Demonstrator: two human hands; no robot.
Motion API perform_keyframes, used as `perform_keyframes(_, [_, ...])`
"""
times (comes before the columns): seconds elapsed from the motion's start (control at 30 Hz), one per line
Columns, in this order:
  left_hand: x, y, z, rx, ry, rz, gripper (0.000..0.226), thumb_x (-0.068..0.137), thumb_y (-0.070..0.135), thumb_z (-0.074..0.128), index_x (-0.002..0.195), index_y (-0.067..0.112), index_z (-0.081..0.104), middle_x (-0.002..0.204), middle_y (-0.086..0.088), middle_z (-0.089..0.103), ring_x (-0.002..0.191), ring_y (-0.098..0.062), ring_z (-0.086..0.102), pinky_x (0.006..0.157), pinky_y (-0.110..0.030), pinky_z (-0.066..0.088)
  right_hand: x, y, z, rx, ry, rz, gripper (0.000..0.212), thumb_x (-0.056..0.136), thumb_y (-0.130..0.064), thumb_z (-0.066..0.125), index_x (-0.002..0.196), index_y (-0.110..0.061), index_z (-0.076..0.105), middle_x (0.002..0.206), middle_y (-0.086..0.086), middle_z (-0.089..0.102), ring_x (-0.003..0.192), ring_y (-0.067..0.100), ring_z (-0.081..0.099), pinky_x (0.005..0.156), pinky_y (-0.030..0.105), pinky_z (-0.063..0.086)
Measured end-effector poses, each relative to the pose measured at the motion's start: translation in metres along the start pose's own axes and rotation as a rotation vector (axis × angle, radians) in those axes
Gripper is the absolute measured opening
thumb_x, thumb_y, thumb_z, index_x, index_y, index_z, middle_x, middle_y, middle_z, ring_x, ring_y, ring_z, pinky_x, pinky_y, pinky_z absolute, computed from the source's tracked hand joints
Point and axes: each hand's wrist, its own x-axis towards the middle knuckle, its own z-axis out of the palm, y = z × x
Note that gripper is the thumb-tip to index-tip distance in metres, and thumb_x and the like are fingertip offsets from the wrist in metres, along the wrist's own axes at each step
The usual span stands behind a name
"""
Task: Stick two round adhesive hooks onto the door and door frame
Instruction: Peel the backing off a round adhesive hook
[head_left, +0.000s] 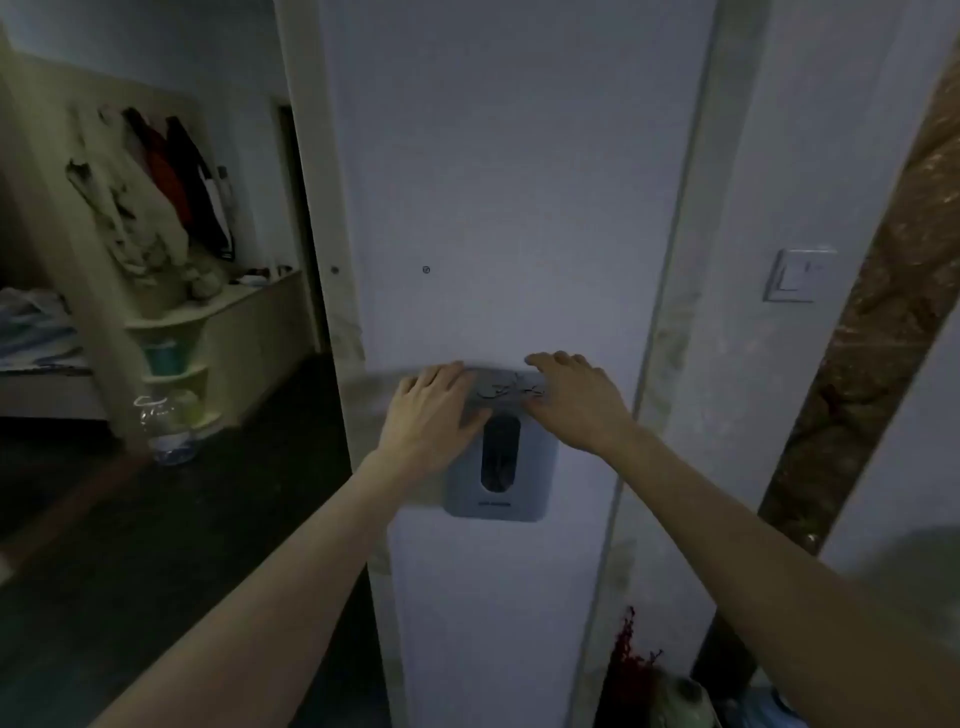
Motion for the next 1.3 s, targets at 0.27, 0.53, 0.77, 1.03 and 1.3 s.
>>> perform_keyframes(0.27, [0.029,-0.031,0.024,-0.101,0.031,0.138,0.051,0.097,0.056,0.063,0.134,0.022,0.069,0.141,0.002,0.066,0.132,-0.027,0.057,0.106,-0.042,0.044,0.034,-0.014,0.022,0.055,0.021,0.082,0.046,0.099,-0.027,0.055,0.145,-0.021,0.058,0.137,0.011,0.064,0.125,0.033,0.057,0.101,0.043,0.045])
perform_keyframes(0.53, [0.043,-0.045,0.030,-0.173,0.064,0.231,0.036,0.096,0.052,0.065,0.123,0.030,0.074,0.125,0.010,0.071,0.124,-0.021,0.056,0.101,-0.036,0.039,0.052,-0.015,0.022,0.045,0.018,0.110,0.030,0.097,-0.016,0.058,0.120,-0.025,0.075,0.119,0.000,0.076,0.109,0.024,0.070,0.092,0.035,0.051])
perform_keyframes(0.77, [0.044,-0.044,0.027,-0.240,0.108,0.224,0.023,0.090,0.048,0.074,0.104,0.029,0.077,0.107,0.011,0.076,0.111,-0.021,0.059,0.094,-0.036,0.039,0.060,-0.010,0.020,0.114,0.026,0.087,0.022,0.096,-0.018,0.061,0.108,-0.026,0.077,0.108,-0.003,0.081,0.101,0.023,0.073,0.085,0.033,0.056])
perform_keyframes(1.03, [0.043,-0.041,0.024,-0.310,0.206,0.217,0.013,0.094,0.039,0.072,0.097,0.027,0.077,0.096,0.010,0.077,0.100,-0.022,0.062,0.085,-0.035,0.039,0.070,-0.009,0.017,0.202,0.044,0.011,0.016,0.095,-0.022,0.064,0.103,-0.026,0.077,0.105,-0.003,0.080,0.097,0.021,0.073,0.088,0.042,0.060])
perform_keyframes(1.3, [0.063,-0.035,-0.008,-0.939,0.157,-0.093,0.008,0.100,0.015,0.070,0.099,0.009,0.076,0.090,0.001,0.081,0.085,-0.017,0.076,0.088,-0.042,0.062,0.072,-0.016,-0.012,0.655,0.010,-0.020,0.032,0.098,-0.009,0.050,0.095,-0.023,0.079,0.094,0.002,0.079,0.091,0.032,0.070,0.087,0.046,0.056])
